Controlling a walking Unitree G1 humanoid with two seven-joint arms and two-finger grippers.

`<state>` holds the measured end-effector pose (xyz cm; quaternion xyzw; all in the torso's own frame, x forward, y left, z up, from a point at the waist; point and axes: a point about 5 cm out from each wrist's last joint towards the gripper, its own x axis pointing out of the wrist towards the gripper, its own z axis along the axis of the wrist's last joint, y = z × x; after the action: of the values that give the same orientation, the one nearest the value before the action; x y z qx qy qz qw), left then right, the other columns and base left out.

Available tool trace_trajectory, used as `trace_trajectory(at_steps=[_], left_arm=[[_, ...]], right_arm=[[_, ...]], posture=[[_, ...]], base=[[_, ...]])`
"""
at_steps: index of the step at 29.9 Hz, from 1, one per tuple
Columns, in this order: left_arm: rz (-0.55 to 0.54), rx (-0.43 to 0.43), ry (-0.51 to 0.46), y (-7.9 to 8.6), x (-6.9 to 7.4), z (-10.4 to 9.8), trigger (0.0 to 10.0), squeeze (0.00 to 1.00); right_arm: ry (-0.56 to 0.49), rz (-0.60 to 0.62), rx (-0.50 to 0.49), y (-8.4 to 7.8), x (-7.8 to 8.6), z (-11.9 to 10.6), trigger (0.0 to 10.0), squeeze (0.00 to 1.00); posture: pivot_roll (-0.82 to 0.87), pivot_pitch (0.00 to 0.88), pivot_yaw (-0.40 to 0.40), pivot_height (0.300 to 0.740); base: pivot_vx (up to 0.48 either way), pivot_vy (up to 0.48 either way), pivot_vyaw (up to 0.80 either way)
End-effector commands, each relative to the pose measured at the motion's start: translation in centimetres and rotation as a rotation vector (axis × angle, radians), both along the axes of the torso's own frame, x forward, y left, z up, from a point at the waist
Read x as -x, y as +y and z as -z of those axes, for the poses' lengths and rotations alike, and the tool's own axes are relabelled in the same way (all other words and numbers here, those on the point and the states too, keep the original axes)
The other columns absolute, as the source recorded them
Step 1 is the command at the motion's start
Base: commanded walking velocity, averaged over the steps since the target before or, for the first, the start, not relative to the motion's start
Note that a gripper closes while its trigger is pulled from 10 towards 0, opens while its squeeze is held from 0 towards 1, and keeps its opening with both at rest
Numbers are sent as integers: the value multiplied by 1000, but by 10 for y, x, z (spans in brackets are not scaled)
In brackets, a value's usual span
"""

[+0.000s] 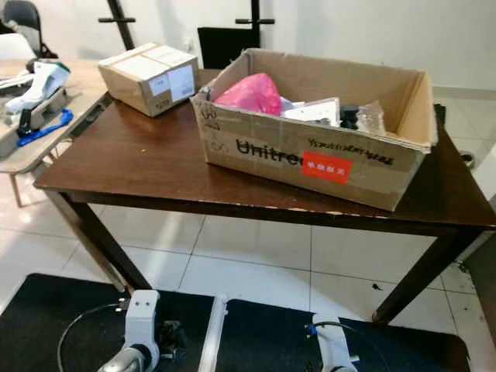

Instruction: Picking trash to rubbish bin

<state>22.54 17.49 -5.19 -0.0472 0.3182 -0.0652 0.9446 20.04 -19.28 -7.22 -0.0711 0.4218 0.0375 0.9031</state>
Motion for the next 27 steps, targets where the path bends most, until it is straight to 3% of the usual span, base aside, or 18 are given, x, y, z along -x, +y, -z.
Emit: trace_trajectory(at_steps=[1, 7, 27], left_arm=[[6, -6, 21, 2, 5, 3, 10000, 0], [-3, -9, 25, 2, 5, 4, 10000, 0], [-1, -1, 34, 0, 6, 5, 10000, 0]], right_arm=[[25, 10, 2, -2, 8, 4, 10000, 0], [28, 11, 3, -2, 8, 4, 10000, 0], [26, 13, 4, -4, 8, 4, 10000, 0]], posture=[[-64, 112, 47, 740], [-65, 112, 48, 740], [-74, 101, 46, 740]], base=[[0, 0, 0], [-85, 0, 0], [-326, 0, 0]])
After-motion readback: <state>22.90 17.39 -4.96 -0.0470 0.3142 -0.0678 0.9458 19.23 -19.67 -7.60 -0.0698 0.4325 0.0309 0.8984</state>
